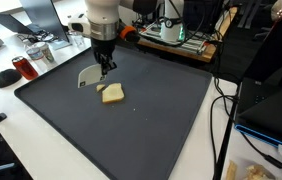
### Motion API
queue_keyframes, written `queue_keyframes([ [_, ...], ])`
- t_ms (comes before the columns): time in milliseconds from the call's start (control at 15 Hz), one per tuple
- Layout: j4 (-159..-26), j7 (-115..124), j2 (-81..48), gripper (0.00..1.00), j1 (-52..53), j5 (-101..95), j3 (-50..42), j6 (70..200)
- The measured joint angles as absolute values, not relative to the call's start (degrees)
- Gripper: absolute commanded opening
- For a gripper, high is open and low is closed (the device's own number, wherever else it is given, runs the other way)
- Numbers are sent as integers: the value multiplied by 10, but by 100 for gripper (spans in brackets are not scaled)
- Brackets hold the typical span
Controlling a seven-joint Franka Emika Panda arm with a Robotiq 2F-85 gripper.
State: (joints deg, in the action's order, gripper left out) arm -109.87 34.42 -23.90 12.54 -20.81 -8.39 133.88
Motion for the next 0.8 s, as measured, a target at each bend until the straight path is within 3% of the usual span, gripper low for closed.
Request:
queue_keyframes([
  [800, -962, 521, -368, 1, 174, -313, -93, 1234],
])
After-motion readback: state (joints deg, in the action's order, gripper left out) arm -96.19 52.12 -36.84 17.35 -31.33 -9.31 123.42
